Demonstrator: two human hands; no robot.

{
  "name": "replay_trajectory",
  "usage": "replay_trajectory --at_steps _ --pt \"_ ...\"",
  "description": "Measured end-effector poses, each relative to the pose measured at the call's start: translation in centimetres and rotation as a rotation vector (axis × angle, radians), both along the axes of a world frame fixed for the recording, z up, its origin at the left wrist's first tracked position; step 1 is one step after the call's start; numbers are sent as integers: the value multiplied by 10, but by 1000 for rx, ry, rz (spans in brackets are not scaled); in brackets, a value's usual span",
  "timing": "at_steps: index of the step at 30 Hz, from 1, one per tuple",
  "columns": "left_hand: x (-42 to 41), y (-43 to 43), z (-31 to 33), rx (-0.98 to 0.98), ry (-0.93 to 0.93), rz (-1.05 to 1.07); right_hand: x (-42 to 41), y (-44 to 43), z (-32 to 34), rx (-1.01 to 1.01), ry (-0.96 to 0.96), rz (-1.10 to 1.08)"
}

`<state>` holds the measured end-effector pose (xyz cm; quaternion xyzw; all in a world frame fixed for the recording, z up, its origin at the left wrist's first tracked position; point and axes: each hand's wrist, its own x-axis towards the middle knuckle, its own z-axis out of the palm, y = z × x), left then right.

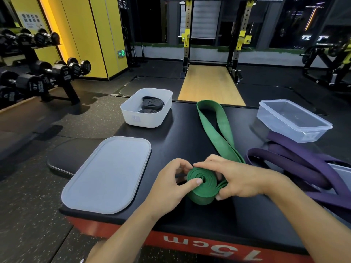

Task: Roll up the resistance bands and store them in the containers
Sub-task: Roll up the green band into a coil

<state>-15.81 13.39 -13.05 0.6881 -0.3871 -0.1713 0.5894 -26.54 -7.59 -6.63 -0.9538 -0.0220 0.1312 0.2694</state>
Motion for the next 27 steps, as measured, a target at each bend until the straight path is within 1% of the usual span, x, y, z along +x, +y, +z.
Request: replay_trajectory --at_steps 4,10,14,17,19,23,25,27 --pt "-3 0 0 43 -85 63 -2 -1 0 23 -88 -58" --pt "-6 -1 -2 152 -228 1 -9 5 -10 -30 -220 -159" --pt "-10 -5 -1 187 -300 -18 -11 15 -22 -138 -364 -253" --pt "-11 -5 1 214 -274 -16 -13 28 -33 -156 -460 -318" --pt "-9 -5 2 210 -244 -17 -14 29 -36 -183 -483 -327" --pt "-1 -3 1 151 -141 12 -13 32 -42 -192 -539 -355" --pt "3 -2 3 124 -74 -1 -11 36 -47 -223 -568 -364" --pt "5 -4 5 106 -52 -22 -10 37 -50 -261 -579 -374"
